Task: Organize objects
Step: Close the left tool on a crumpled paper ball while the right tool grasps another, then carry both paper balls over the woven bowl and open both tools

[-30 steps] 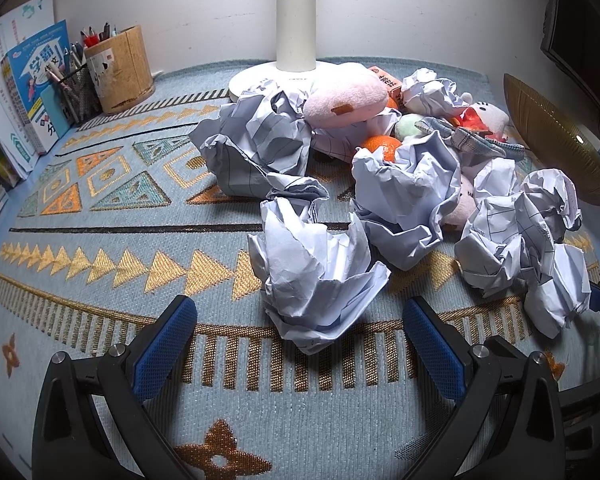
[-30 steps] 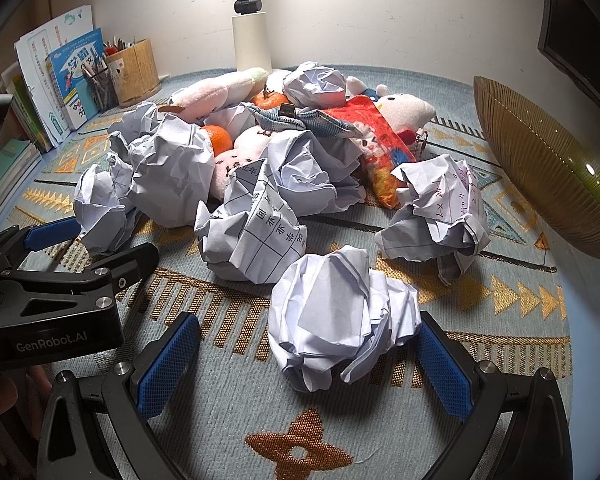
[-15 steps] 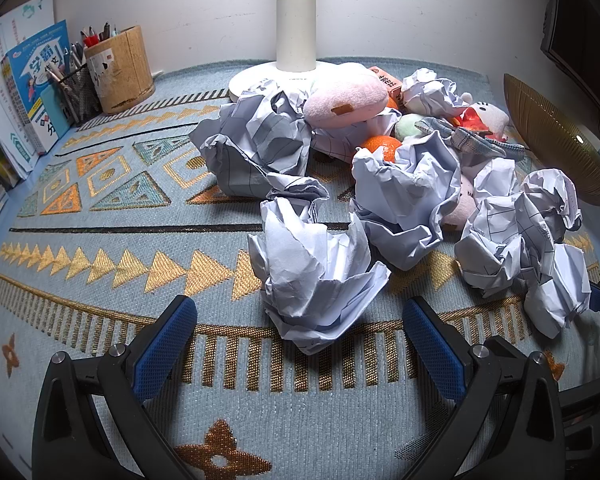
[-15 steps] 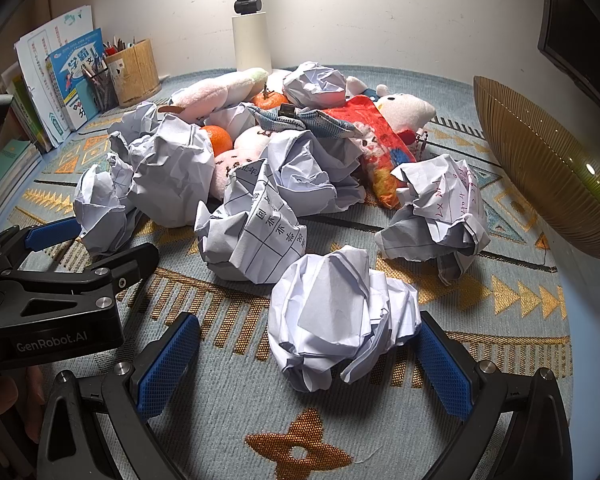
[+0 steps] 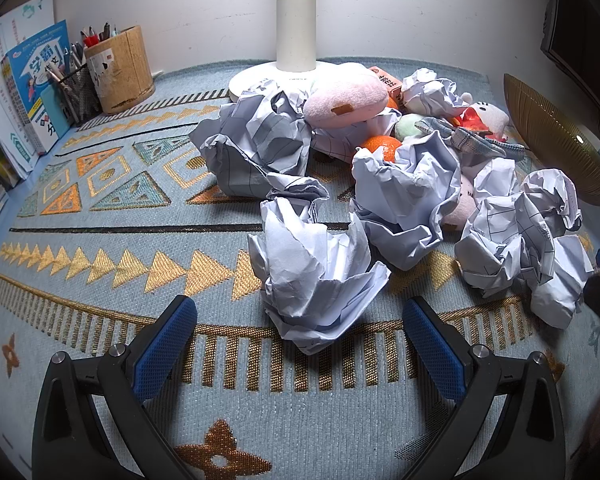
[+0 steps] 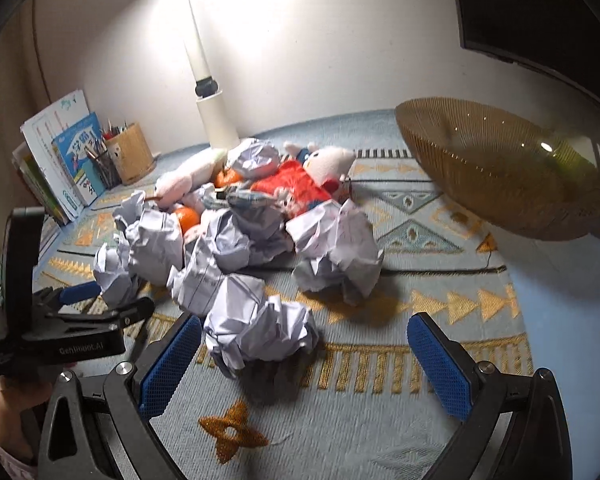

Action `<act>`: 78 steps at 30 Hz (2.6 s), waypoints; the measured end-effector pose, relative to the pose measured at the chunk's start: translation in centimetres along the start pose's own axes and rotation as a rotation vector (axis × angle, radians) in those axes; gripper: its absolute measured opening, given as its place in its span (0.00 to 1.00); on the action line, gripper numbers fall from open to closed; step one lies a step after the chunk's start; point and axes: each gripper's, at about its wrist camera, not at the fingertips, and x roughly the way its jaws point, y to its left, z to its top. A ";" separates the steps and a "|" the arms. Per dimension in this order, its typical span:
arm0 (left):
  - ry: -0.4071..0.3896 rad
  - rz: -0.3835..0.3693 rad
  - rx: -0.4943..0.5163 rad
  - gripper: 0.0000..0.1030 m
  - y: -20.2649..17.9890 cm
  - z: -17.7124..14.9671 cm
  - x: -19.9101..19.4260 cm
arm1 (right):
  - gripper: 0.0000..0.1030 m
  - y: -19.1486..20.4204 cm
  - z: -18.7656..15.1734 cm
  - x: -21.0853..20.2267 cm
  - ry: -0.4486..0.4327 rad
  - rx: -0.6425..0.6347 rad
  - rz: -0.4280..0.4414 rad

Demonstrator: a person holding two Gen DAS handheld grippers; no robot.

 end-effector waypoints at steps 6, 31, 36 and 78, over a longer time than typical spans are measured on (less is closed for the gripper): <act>-0.002 0.005 -0.003 1.00 -0.1 -0.2 -0.2 | 1.00 1.3 -1.3 1.3 0.081 -0.017 0.154; -0.296 -0.147 -0.229 0.34 4.8 -1.8 -5.5 | 0.53 2.1 -0.7 0.6 -0.007 0.029 0.211; -0.330 -0.132 -0.200 0.34 4.0 -0.6 -6.9 | 0.53 1.6 0.2 -0.4 -0.059 0.039 0.239; -0.232 -0.361 0.336 1.00 -19.0 13.5 -8.0 | 1.00 -15.0 14.4 -10.5 -0.195 0.385 0.086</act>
